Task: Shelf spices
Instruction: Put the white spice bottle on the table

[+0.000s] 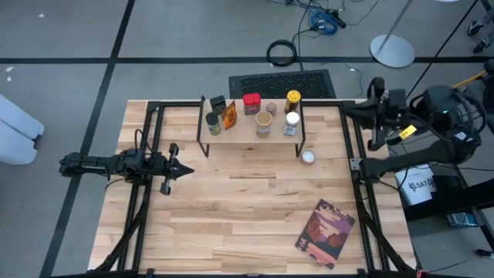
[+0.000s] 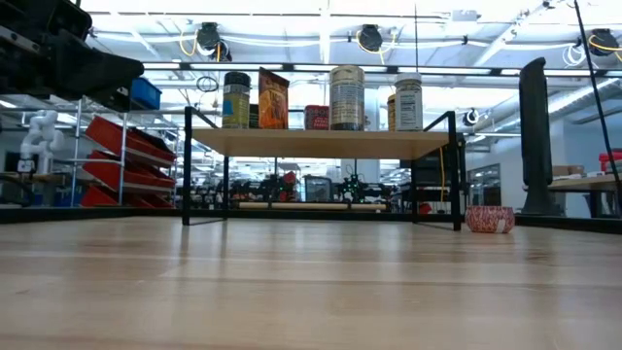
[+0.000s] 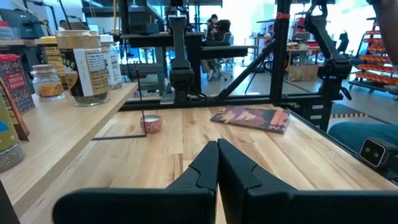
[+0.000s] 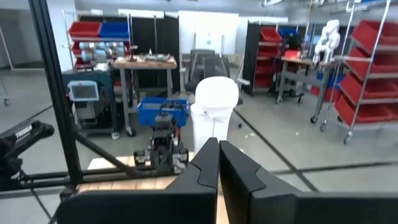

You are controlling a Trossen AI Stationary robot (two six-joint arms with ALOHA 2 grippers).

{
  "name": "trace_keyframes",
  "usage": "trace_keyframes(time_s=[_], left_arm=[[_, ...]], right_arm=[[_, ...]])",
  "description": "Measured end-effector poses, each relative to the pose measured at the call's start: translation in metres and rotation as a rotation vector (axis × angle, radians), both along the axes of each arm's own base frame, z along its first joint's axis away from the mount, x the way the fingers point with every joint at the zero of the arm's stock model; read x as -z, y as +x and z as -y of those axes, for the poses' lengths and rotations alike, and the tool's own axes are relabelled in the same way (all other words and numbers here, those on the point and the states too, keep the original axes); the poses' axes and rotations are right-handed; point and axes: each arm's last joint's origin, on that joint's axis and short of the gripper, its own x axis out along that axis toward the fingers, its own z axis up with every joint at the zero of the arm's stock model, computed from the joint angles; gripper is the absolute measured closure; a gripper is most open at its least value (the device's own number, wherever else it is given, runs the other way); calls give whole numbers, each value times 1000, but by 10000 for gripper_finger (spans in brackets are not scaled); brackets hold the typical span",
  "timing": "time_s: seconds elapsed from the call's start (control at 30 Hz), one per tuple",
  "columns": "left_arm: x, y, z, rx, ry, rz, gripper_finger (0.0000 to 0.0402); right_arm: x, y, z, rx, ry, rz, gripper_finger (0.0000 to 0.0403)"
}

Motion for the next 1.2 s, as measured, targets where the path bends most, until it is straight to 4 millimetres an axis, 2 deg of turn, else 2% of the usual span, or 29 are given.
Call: trace_keyframes(time_s=[0.23, 0.33, 0.53, 0.67, 0.83, 0.97, 1.1, 1.2], left_arm=[[-7, 0, -1, -19, -10, 72, 393], [-11, -1, -1, -20, -82, 105, 393], [-30, -4, -1, -22, -141, 147, 393], [-58, -10, -2, -14, -147, 188, 393], [-95, -14, -2, -22, -144, 120, 393], [-138, -16, -2, -23, -130, 151, 393], [-185, -19, -2, -26, -45, 221, 393], [-213, -17, -3, -66, -1, 224, 393]], right_arm=[[2, 3, 0, 0, 18, -22, 403], [2, 2, 0, 0, 18, -22, 403], [3, 3, 0, -2, 22, -33, 403], [4, 3, 0, -1, 36, -42, 403], [5, 6, 0, -1, 36, -52, 403], [5, 7, 0, -1, 36, -56, 403], [5, 7, 0, -1, 39, -56, 403], [6, 10, 0, 0, 61, -56, 403]])
